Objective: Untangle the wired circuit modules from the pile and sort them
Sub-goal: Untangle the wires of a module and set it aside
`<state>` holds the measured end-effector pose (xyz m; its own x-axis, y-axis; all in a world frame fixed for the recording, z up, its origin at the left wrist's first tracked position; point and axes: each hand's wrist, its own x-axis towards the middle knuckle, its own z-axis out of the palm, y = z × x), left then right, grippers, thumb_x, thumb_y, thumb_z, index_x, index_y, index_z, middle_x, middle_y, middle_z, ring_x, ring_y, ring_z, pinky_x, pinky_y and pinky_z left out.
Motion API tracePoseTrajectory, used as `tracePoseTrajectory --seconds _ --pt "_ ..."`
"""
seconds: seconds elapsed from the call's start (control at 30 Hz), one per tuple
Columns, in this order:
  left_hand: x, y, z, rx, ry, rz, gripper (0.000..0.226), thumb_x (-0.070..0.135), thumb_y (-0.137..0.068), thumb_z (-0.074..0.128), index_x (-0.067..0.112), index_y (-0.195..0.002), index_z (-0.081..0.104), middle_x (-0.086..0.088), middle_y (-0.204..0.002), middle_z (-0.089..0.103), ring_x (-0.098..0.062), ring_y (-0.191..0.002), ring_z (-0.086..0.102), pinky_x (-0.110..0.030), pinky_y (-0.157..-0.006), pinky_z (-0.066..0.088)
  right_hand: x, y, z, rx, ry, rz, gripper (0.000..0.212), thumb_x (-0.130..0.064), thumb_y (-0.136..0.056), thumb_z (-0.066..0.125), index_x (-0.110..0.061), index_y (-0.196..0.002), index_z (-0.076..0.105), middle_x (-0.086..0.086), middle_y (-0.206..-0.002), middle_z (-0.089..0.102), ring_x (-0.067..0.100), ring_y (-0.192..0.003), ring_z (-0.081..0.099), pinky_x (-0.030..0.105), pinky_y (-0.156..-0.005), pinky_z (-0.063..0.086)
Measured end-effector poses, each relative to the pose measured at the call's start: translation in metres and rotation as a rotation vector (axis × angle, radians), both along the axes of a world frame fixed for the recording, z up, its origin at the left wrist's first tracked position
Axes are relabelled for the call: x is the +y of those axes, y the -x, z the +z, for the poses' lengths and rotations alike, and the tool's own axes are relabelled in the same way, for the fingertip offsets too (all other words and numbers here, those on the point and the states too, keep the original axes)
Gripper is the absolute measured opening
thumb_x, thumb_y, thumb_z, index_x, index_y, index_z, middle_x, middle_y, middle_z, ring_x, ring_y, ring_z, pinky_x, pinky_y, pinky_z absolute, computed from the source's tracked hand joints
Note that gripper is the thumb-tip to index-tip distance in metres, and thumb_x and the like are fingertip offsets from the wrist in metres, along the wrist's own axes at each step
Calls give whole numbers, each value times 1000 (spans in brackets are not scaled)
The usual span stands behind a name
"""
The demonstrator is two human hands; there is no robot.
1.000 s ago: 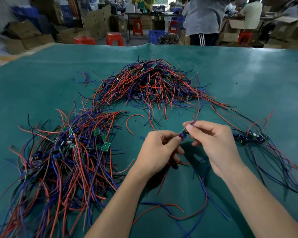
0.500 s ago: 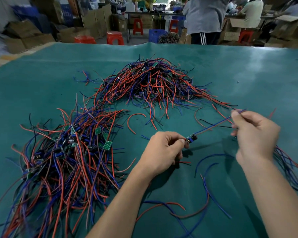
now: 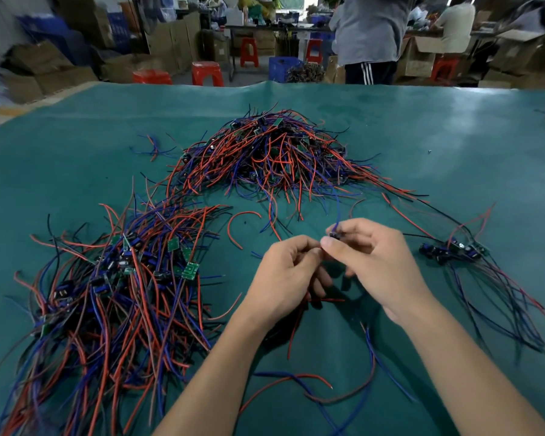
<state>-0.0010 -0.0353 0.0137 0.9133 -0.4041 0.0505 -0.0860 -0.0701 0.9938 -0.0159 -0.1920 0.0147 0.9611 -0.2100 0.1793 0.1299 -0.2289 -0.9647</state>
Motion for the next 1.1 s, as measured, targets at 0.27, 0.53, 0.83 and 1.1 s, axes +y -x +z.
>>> tracePoseTrajectory --seconds 0.27,0.53,0.83,1.1 --pt "1 1 1 -3 -38 -47 24 8 -103 46 9 -89 65 0 -57 61 -9 -41 50 -16 -42 38 -10 3 9 -114 13 -119 16 -23 -72 84 -27 -86 77 0 -79 77 9 -70 69 34 -70 57" --pt "2 0 1 22 -17 -87 26 8 -101 48 12 -84 67 -2 -65 67 -9 -46 52 -15 -45 40 -30 1 22 -268 -127 -397 23 -3 -84 79 -25 -84 71 -16 -69 73 1 -66 64 21 -63 52" --pt "-1 -2 -3 -5 -67 3 24 -1 -93 45 11 -82 64 -2 -61 66 -13 -47 56 -18 -44 41 -4 15 114 -440 -285 -311 9 -16 -84 75 -22 -79 71 -11 -70 67 4 -53 52 21 -49 40" --pt "1 2 -1 -134 -51 80 29 5 -76 49 25 -59 62 3 -59 67 6 -50 56 -9 -51 46 135 -48 103 -157 500 348 37 -47 -92 71 -29 -123 70 -1 -107 76 12 -91 67 27 -81 47"
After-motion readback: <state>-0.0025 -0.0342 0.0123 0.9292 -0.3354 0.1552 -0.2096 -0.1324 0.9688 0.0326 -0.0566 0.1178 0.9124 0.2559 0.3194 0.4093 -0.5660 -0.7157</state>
